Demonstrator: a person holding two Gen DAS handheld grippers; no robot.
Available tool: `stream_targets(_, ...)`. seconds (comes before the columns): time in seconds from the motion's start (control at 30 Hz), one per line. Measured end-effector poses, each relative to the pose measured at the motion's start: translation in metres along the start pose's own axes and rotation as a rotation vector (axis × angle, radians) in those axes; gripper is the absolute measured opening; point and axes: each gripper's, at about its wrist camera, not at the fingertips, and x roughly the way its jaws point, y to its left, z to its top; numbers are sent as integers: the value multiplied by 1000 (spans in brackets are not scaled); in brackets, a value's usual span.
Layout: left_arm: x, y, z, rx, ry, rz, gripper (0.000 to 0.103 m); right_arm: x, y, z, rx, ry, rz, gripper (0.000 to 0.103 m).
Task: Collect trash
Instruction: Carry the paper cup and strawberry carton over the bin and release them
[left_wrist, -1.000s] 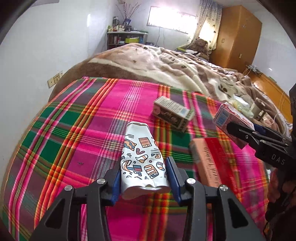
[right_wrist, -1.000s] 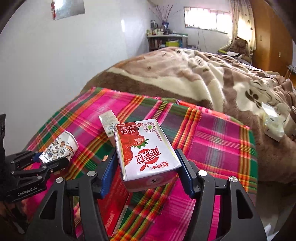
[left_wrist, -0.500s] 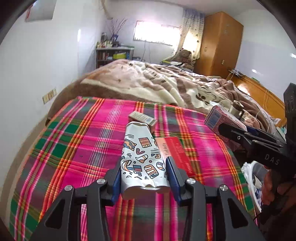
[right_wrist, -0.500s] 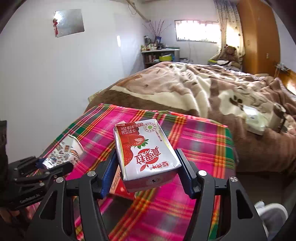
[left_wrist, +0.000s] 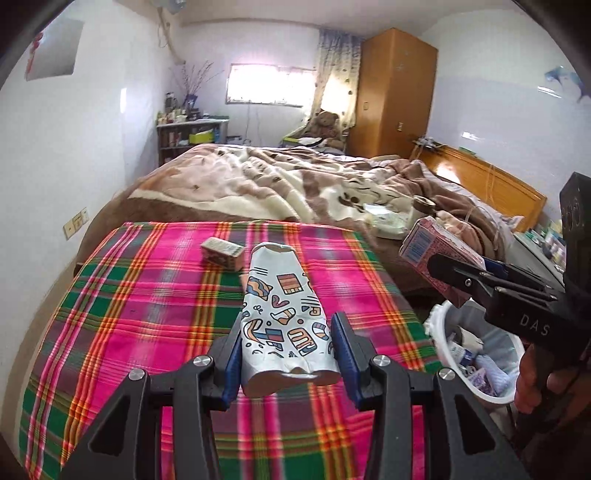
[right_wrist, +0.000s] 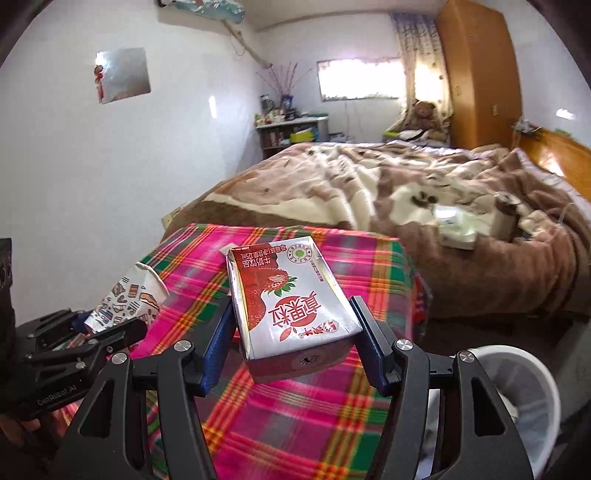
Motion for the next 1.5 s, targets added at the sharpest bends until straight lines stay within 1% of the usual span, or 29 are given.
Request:
stream_targets(0.17,-12,-29,-3,40,-20,-42,45,-28,-16,-9,29,-36,-32,62)
stream_targets(0.33,-16,-62,-4,85,-25,-95,45,-53,-41,-16,91,-64,-77,62)
stream_targets(0.4,-15,-75,-6,100,-23,-119,45,-61,-49,-19,99,-74,-108,62)
stream_targets(0.47,-13,-87,-6,115,-21,-138,45,-67,-57,-22,103,-64,-155,62)
stream_targets(0.83,0,-162,-14,192,-1,-285,45,-98,-100,-43,172,-68,-313,62)
stream_targets(1.03,14,-200,-21,233,33,-348,45,-107,-124,-54,224,-39,-382,62)
stream_targets(1.13,23,-213,-23,248,49,-372,45,-104,-133,-61,235,1,-412,62)
stream_targets(1.33,36,-232,-29,272,70,-400,45,-94,-153,-75,278,71,-423,62)
stream_targets(1.4,43,-236,-31,263,84,-398,45,-92,-157,-77,286,83,-417,62)
stream_targets(1.5,51,-243,-32,276,96,-392,45,-89,-163,-80,296,104,-432,62)
